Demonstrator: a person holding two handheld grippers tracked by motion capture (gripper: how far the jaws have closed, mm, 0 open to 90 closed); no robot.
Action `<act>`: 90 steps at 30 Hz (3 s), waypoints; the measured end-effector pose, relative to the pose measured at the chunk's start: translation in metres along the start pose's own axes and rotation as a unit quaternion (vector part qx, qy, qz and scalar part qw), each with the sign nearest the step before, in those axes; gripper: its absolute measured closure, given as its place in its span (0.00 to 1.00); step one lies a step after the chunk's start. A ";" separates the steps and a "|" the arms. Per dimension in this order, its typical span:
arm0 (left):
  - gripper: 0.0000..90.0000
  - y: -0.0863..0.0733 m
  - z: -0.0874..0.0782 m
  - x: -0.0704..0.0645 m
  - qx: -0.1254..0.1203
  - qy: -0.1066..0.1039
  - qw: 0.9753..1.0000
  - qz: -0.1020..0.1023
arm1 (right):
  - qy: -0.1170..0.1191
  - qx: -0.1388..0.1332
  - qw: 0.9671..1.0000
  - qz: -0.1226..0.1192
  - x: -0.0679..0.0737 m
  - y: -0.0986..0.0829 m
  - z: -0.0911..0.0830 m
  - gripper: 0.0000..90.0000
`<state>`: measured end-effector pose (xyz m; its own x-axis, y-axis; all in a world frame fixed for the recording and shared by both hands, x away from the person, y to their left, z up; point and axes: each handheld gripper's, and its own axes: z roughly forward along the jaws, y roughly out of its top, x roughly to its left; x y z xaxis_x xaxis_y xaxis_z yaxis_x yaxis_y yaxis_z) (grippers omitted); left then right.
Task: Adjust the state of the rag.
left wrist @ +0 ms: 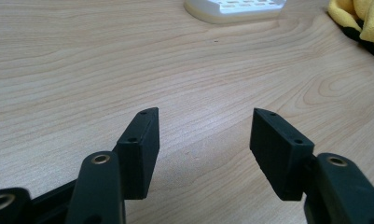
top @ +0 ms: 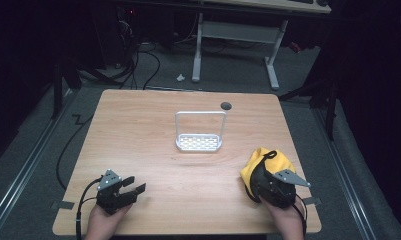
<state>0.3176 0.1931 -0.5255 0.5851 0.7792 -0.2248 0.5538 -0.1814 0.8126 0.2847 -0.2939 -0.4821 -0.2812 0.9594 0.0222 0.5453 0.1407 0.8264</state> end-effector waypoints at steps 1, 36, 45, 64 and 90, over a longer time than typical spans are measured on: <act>0.48 0.000 0.000 0.000 0.000 0.001 1.000 0.002 | -0.007 -0.001 1.000 -0.012 0.004 0.001 0.000 0.54; 0.48 0.001 0.000 -0.005 0.000 -0.006 1.000 0.007 | 0.103 -0.010 0.983 -0.152 0.116 0.009 0.007 0.97; 0.48 0.001 0.002 -0.009 0.003 -0.011 1.000 0.013 | 0.138 0.023 0.973 -0.183 0.146 -0.001 0.021 0.86; 0.45 0.031 0.044 -0.063 -0.001 -0.078 0.997 0.025 | 0.014 -0.021 0.994 -0.104 0.028 -0.011 -0.028 0.73; 0.94 0.097 0.129 -0.154 0.027 -0.129 0.987 0.087 | 0.006 0.013 0.998 -0.066 0.004 -0.030 -0.014 0.74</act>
<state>0.3574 -0.0222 -0.4811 0.8019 0.5558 -0.2190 0.4584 -0.3372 0.8223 0.2564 -0.2977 -0.4992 -0.3613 0.9290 -0.0797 0.5229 0.2726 0.8076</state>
